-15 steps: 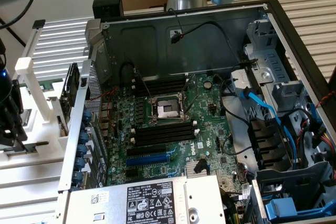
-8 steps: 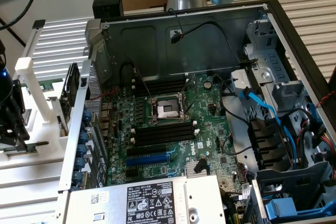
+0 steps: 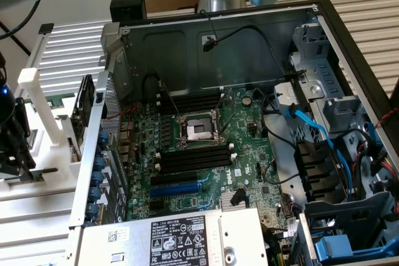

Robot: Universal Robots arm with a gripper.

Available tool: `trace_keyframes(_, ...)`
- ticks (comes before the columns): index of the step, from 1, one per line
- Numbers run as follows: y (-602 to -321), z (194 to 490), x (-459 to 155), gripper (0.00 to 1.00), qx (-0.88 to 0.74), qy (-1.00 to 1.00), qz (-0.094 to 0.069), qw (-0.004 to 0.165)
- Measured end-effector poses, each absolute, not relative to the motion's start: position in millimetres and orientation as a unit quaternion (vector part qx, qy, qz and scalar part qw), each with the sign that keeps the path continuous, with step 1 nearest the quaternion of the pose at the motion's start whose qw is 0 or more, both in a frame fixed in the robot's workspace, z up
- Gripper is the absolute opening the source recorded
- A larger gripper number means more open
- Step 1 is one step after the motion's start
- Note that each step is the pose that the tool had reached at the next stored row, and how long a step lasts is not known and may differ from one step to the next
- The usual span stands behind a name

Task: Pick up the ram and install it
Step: 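Pick up the ram and move it above insertion slot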

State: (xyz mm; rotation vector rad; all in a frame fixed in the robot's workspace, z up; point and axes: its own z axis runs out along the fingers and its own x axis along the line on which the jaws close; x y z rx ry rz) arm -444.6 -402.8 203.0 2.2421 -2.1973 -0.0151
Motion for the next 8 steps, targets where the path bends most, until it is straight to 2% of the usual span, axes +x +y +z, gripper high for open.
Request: trace_keyframes(8, -401.1, 201.6, -444.6, 0.29, 0.714, -0.7, 0.0, -0.004)
